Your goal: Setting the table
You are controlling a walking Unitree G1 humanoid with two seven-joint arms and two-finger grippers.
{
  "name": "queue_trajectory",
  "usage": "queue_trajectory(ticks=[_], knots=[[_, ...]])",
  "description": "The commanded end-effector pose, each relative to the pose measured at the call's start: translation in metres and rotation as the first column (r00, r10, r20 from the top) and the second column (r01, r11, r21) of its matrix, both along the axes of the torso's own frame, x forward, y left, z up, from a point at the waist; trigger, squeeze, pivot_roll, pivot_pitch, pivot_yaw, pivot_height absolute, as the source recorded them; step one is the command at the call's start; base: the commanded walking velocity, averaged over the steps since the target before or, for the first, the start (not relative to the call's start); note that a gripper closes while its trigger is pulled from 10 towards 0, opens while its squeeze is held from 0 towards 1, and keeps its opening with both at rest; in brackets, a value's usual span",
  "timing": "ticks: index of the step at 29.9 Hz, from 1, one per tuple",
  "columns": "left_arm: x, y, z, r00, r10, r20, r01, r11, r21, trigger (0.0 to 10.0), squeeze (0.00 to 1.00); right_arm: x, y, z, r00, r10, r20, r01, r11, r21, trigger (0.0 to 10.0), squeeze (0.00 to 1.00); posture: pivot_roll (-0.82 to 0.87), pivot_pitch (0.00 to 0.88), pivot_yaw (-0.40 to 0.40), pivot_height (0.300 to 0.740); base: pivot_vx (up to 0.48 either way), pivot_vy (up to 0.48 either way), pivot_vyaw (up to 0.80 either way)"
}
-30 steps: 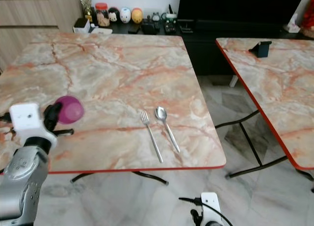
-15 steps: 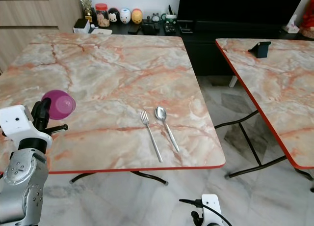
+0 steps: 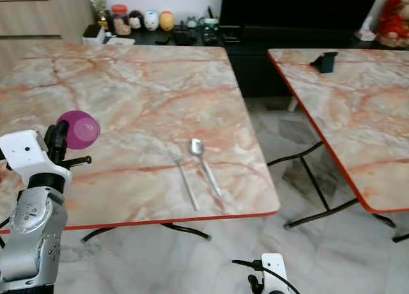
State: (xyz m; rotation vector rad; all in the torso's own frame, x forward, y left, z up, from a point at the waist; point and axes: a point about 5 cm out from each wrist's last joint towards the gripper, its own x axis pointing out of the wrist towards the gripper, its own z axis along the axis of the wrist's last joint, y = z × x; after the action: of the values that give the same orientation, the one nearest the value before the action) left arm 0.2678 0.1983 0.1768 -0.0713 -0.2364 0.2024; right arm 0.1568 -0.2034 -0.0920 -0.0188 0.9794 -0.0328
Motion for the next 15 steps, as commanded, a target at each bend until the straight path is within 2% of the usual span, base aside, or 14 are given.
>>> queue_trajectory(ticks=[1,15], knots=[[-0.0004,-0.0006,0.0018,1.0,-0.004,0.011,0.004,1.0,0.009,10.0,0.0,0.0007,-0.0009,0.0005,1.0,0.001,0.004,-0.001,1.0,-0.008,10.0,0.0,0.07,0.0,-0.068,0.74,0.0,-0.356,0.0],[-0.0023,-0.0016,-0.0015,1.0,-0.024,0.005,0.024,1.0,0.003,10.0,0.0,-0.0017,-0.0018,-0.0003,1.0,0.01,-0.001,-0.01,1.0,-0.023,10.0,0.0,0.07,0.0,-0.078,0.74,0.0,-0.354,0.0]])
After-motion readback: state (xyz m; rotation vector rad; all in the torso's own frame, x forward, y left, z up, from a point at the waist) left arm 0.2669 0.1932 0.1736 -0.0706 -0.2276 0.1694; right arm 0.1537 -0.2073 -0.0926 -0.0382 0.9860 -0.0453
